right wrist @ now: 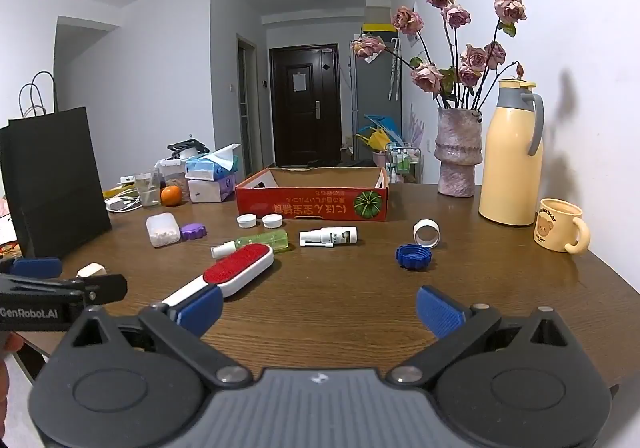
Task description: Organize rigid objects
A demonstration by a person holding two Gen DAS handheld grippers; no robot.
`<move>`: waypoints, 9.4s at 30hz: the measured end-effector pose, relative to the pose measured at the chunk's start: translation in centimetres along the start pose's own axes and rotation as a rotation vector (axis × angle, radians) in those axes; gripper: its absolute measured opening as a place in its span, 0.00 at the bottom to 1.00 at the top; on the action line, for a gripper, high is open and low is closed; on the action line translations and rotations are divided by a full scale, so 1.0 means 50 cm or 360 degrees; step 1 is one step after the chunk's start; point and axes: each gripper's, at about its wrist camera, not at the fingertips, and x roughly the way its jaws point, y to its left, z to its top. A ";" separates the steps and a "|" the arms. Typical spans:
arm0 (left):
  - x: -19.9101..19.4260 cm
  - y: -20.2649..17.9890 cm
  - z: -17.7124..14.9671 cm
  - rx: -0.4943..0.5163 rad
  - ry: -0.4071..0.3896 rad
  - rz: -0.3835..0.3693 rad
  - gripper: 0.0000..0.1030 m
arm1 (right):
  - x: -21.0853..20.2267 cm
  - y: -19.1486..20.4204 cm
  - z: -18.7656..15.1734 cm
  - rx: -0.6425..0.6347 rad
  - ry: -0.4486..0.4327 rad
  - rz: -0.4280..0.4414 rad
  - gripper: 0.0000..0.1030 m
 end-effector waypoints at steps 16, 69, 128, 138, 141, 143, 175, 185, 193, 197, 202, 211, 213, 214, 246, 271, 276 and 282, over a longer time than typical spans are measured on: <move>-0.004 0.003 -0.003 -0.0005 -0.0003 -0.0004 1.00 | 0.001 0.000 0.000 -0.0002 0.0002 -0.0002 1.00; -0.004 0.004 -0.004 -0.0004 -0.0008 -0.0005 1.00 | 0.000 0.004 0.000 -0.0006 0.0001 -0.0002 1.00; 0.099 0.128 0.007 -0.0110 0.0107 0.0206 1.00 | 0.151 0.069 0.019 -0.0086 0.0124 0.0109 1.00; 0.132 0.182 0.009 -0.0154 0.0146 0.0258 1.00 | 0.207 0.110 0.023 -0.0115 0.0182 0.0150 1.00; 0.143 0.197 0.010 -0.0161 0.0156 0.0268 1.00 | 0.225 0.118 0.024 -0.0115 0.0201 0.0150 1.00; 0.151 0.204 0.011 -0.0161 0.0163 0.0275 1.00 | 0.236 0.123 0.025 -0.0113 0.0215 0.0137 1.00; 0.307 0.335 -0.006 -0.0202 0.0356 0.0420 1.00 | 0.400 0.187 0.022 -0.0133 0.0410 0.0155 1.00; 0.345 0.358 -0.015 -0.0177 0.0391 0.0436 1.00 | 0.446 0.212 0.019 -0.0158 0.0468 0.0143 1.00; 0.357 0.370 -0.016 -0.0169 0.0411 0.0415 0.97 | 0.487 0.225 0.018 -0.0153 0.0508 0.0108 1.00; 0.361 0.374 -0.017 -0.0171 0.0416 0.0406 0.87 | 0.495 0.231 0.022 -0.0156 0.0503 0.0108 1.00; 0.364 0.378 -0.019 -0.0179 0.0426 0.0370 0.70 | 0.498 0.241 0.025 -0.0163 0.0501 0.0124 1.00; 0.359 0.376 -0.018 -0.0184 0.0400 0.0328 0.47 | 0.506 0.256 0.029 -0.0164 0.0499 0.0080 1.00; 0.359 0.376 -0.018 -0.0185 0.0399 0.0326 0.46 | 0.511 0.262 0.029 -0.0165 0.0502 0.0055 1.00; 0.359 0.376 -0.018 -0.0187 0.0398 0.0324 0.45 | 0.515 0.266 0.029 -0.0172 0.0508 0.0037 1.00; 0.359 0.358 -0.013 -0.0251 0.0414 0.0316 0.39 | 0.533 0.212 0.009 -0.0113 0.0545 0.0083 0.62; 0.344 0.284 0.032 -0.0202 0.0344 0.0253 0.39 | 0.486 0.175 0.030 -0.0024 0.0404 0.0180 0.53; 0.343 0.263 0.046 -0.0188 0.0326 0.0234 0.39 | 0.475 0.165 0.039 -0.0018 0.0368 0.0185 0.53; 0.343 0.237 0.065 -0.0173 0.0294 0.0209 0.39 | 0.463 0.149 0.049 -0.0010 0.0334 0.0184 0.53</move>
